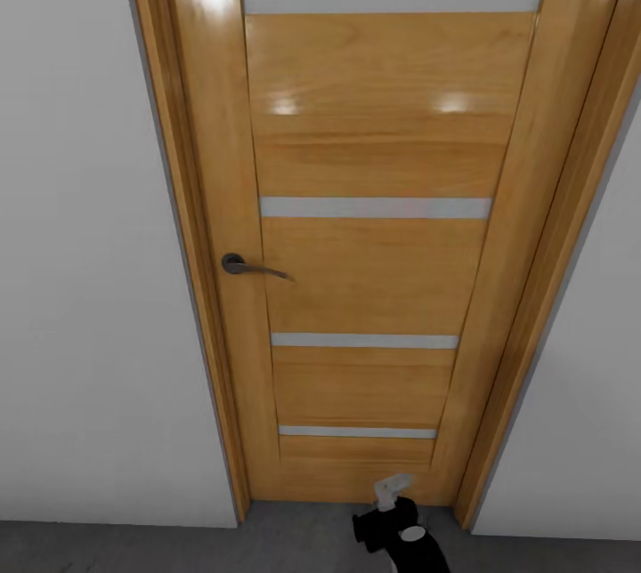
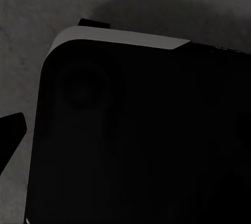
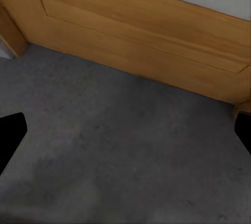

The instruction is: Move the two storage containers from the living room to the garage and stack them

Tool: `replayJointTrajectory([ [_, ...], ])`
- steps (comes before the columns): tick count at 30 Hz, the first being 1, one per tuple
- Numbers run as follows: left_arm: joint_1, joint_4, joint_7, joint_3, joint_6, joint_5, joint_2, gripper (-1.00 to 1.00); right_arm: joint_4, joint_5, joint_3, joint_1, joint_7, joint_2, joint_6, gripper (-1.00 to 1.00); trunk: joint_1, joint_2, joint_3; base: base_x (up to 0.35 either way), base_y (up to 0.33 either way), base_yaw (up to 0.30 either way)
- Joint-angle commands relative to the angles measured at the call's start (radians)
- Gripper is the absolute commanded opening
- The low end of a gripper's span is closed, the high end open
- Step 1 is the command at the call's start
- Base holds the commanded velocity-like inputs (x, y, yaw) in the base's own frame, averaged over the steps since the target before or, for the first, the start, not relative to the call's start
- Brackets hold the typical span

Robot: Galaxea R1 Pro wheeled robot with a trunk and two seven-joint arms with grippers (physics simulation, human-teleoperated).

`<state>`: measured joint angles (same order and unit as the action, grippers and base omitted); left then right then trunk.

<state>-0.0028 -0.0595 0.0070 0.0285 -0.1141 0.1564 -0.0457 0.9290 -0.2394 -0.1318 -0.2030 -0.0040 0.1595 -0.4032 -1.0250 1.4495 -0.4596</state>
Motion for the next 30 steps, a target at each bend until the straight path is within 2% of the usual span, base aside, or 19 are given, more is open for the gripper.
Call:
replayJointTrajectory([
  [1, 0.000, 0.000, 0.001, 0.002, -0.003, 0.005, 0.000, 1.00, 0.002, -0.010, -0.012, -0.002, -0.002, 0.007, -0.014, 1.00, 0.000, 0.001, -0.001, 0.000, 0.000, 0.000],
  [2, 0.000, 0.000, 0.001, 0.002, -0.003, 0.005, 0.000, 1.00, 0.003, -0.012, -0.035, -0.004, -0.005, 0.015, -0.032, 1.00, 0.000, 0.001, -0.001, 0.000, 0.000, 0.000],
  [4, 0.000, 0.000, 0.001, 0.002, -0.003, 0.005, 0.000, 1.00, 0.005, -0.014, -0.073, -0.005, -0.009, 0.015, -0.061, 1.00, 0.000, 0.001, -0.001, 0.000, 0.000, 0.000],
  [7, 0.000, 0.000, 0.001, 0.002, -0.003, 0.006, 0.000, 1.00, 0.012, -0.014, -0.105, -0.006, -0.012, 0.015, -0.085, 1.00, 0.000, 0.001, -0.001, 0.000, 0.000, 0.000],
  [9, 0.000, 0.000, 0.001, 0.002, -0.003, 0.006, 0.000, 1.00, 0.018, -0.014, -0.121, -0.007, -0.012, 0.015, -0.100, 1.00, 0.000, 0.001, -0.001, 0.000, 0.000, 0.000],
  [15, 0.000, 0.000, 0.001, 0.003, -0.003, 0.006, 0.000, 1.00, 0.033, -0.012, -0.133, -0.007, -0.013, 0.015, -0.108, 1.00, 0.000, 0.001, -0.001, 0.000, 0.000, 0.000],
  [17, 0.000, 0.000, 0.001, 0.003, -0.003, 0.006, 0.000, 1.00, 0.048, -0.012, -0.152, -0.026, -0.009, 0.015, -0.104, 1.00, 0.000, 0.001, -0.001, 0.000, 0.000, 0.000],
  [22, 0.000, 0.000, 0.001, 0.003, -0.003, 0.006, 0.000, 1.00, 0.062, -0.001, -0.229, -0.131, -0.001, 0.015, -0.107, 1.00, 0.000, 0.001, -0.001, 0.000, 0.000, 0.000],
  [30, 0.000, 0.000, 0.001, 0.004, -0.003, 0.006, 0.000, 1.00, 0.058, 0.007, -0.273, -0.295, 0.030, 0.015, -0.105, 1.00, 0.000, 0.001, -0.001, 0.000, 0.000, 0.000],
])
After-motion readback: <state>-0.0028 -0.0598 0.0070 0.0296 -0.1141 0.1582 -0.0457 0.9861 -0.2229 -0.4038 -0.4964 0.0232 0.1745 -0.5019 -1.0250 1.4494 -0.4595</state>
